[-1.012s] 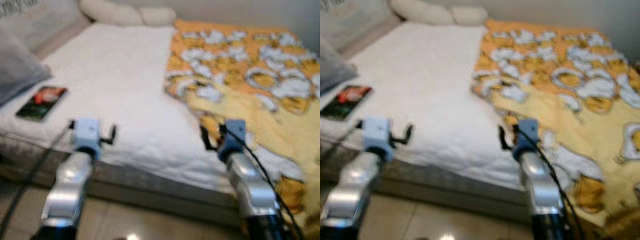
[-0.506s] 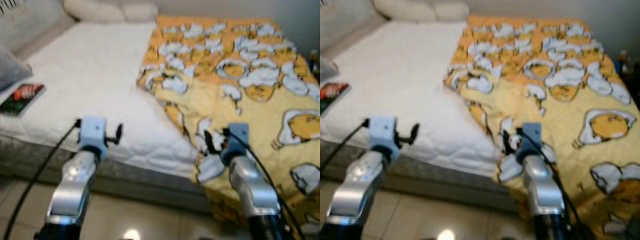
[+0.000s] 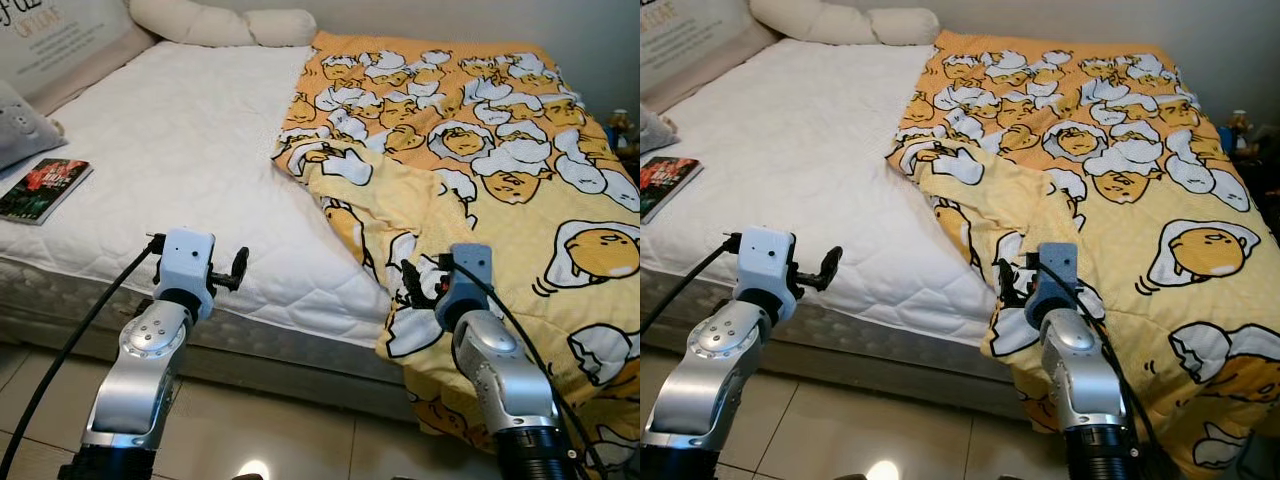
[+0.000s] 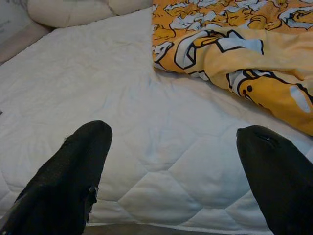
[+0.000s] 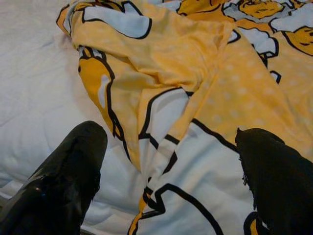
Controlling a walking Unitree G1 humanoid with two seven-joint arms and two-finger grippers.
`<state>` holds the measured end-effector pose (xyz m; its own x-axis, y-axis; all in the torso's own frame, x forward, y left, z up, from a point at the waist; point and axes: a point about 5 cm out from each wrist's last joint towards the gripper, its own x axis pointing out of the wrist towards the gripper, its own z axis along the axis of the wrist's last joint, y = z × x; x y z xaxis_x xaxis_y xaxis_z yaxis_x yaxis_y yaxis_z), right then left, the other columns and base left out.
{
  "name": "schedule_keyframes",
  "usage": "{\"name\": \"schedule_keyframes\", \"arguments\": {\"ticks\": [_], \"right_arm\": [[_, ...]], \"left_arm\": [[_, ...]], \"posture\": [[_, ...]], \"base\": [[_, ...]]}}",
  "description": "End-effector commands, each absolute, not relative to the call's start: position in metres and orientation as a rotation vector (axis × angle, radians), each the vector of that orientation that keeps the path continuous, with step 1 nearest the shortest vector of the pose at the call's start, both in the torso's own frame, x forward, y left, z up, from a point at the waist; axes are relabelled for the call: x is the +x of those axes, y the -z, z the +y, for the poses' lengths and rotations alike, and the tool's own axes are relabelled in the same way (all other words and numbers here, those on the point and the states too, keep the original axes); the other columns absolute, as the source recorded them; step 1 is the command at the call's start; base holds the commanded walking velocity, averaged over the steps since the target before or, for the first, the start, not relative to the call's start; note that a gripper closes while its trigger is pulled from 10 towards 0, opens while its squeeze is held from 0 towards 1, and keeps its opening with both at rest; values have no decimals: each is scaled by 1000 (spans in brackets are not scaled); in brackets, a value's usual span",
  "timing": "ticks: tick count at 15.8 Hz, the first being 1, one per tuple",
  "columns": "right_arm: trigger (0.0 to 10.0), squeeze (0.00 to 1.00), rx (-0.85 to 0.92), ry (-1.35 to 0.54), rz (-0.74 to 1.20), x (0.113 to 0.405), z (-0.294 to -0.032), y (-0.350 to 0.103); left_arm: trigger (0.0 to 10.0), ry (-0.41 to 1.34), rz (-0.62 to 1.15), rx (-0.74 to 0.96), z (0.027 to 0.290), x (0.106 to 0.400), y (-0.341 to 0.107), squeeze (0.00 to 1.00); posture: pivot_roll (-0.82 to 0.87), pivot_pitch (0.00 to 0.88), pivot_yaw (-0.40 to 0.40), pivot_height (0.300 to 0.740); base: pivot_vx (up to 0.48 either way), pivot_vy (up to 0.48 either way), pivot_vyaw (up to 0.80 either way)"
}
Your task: Clean up the room
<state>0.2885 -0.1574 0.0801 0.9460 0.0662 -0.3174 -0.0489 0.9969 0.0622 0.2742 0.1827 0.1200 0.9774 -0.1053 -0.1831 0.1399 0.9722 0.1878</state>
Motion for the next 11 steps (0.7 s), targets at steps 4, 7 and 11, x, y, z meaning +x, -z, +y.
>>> {"name": "schedule_keyframes", "arguments": {"ticks": [4,7,11], "right_arm": [[10000,1000,25,-38,347,290,-166,-80],[10000,1000,-53,-68,436,307,-166,-68],[10000,1000,-100,-39,501,337,-171,-62]], "left_arm": [[10000,163,204,211,185,265,-117,0],[10000,246,221,222,179,268,-118,0],[10000,555,287,330,170,266,-121,0]], "posture": [[-15,0,59,740],[-21,0,85,740],[7,0,86,740]], "base": [[0,0,0],[0,0,0],[0,0,0]]}}
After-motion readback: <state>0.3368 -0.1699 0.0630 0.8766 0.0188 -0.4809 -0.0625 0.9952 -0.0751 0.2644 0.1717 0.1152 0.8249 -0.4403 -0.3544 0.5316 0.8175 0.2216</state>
